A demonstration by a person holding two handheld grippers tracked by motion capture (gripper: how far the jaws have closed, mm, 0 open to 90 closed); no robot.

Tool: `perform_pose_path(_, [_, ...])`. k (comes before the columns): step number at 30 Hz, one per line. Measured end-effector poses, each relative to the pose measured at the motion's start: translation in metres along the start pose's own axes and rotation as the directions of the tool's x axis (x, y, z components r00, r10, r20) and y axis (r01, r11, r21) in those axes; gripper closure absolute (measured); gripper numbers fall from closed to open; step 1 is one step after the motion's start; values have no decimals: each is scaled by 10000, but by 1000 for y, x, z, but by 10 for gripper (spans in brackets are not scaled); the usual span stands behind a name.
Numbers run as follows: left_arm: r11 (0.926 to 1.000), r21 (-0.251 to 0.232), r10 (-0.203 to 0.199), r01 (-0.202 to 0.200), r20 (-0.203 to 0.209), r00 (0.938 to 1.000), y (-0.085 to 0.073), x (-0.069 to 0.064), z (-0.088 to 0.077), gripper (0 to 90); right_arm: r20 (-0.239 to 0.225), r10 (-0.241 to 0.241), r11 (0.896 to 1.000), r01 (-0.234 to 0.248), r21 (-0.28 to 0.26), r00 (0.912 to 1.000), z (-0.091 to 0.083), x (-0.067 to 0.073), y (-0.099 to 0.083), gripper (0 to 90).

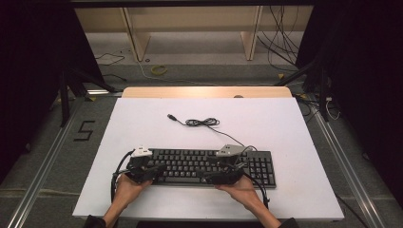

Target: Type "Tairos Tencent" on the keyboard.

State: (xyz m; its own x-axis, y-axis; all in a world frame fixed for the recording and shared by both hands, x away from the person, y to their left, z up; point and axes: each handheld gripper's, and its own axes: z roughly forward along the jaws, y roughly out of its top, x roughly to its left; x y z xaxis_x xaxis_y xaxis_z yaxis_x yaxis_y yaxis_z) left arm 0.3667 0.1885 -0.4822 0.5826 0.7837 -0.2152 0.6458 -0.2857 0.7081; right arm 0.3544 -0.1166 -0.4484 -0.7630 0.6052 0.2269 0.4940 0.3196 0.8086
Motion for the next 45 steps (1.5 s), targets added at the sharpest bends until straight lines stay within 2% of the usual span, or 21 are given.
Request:
perform_pose_path(11, [10000, 9, 0, 0, -39, 10000, 1, -3, -1, 890, -9, -47, 10000, 47, 23, 10000, 1, 2, 0, 339])
perform_pose_path(19, [9990, -434, -141, 140, -29, 9999, 4, -5, -10, 773, -12, -9, 10000, 9, -13, 10000, 0, 2, 0, 339])
perform_pose_path(23, [9981, -552, -253, 260, 148, 9996, 4, -4, -13, 673, -34, -52, 10000, 52, -14, 10000, 1, 3, 1, 338])
perform_pose_path(25, [9965, -747, -353, 377, 322, 9989, 5, -3, -16, 586, -58, -59, 10000, 59, 0, 10000, 1, 4, 1, 338])
perform_pose_path(29, [9931, -1092, -352, 416, 597, 9976, 5, -5, -20, 500, -88, -58, 10000, 58, -14, 9999, 2, 4, 1, 338])
perform_pose_path(32, [9903, -1333, -315, 397, 631, 9975, 5, -6, -23, 449, -143, -82, 10000, 81, -50, 9999, 2, 5, 2, 339])
perform_pose_path(39, [9808, -1855, -448, 607, 889, 9950, 3, -7, -31, 374, -248, -114, 9999, 114, -20, 9996, 5, 8, 3, 345])
perform_pose_path(45, [9744, -2167, -407, 592, 888, 9952, 1, -11, -36, 323, -404, -183, 9998, 186, 76, 9990, 10, 12, 3, 363])
